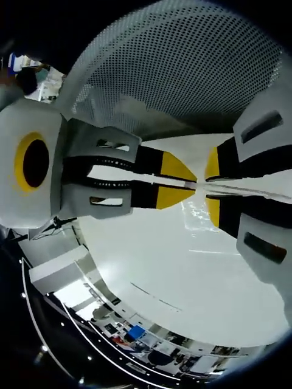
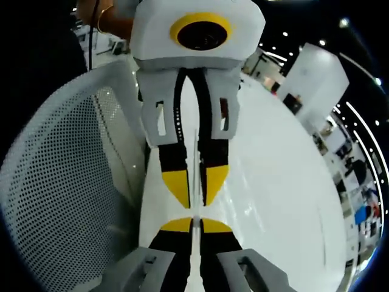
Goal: Open the resealable bag by pulling the two sides of the seal apart until the entire bag opening is separated and visibly accessible.
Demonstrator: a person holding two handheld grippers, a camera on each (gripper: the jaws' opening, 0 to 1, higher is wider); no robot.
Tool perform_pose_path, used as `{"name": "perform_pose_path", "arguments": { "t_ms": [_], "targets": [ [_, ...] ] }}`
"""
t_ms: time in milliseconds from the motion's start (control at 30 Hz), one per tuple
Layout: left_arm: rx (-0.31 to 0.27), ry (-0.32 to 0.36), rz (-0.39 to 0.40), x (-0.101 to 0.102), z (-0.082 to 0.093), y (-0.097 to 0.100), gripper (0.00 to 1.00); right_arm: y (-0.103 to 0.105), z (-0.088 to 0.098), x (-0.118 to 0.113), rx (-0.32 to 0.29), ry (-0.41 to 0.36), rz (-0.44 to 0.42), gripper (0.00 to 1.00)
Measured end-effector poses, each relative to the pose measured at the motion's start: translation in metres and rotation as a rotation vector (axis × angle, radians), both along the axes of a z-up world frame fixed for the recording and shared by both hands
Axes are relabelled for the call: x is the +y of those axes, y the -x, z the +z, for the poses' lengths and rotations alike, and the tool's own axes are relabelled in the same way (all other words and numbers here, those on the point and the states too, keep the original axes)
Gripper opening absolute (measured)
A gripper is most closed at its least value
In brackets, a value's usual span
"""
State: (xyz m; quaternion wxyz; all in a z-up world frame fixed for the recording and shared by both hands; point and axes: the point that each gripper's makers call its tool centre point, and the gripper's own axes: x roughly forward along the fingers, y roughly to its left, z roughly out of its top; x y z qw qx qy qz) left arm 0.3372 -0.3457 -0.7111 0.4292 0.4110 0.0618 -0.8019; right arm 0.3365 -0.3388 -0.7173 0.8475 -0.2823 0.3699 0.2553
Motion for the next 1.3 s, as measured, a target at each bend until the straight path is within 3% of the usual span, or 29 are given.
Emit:
{"name": "perform_pose_path", "arguments": {
  "t_ms": [100,300,1300],
  "targets": [
    [-0.021,0.007,-0.015,-0.001,0.000,-0.002,0.00,-0.001,0.001,-0.001,-0.004,0.008,0.002,0.00],
    [0.003,0.037,-0.001,-0.002,0.005,-0.003,0.00,-0.003,0.004,-0.005,-0.018,-0.008,-0.010,0.00],
    [0.040,0.005,0.043,0.009,0.007,-0.014,0.00,0.025,-0.012,-0.036,0.036,-0.011,-0.102,0.00]
  ]
}}
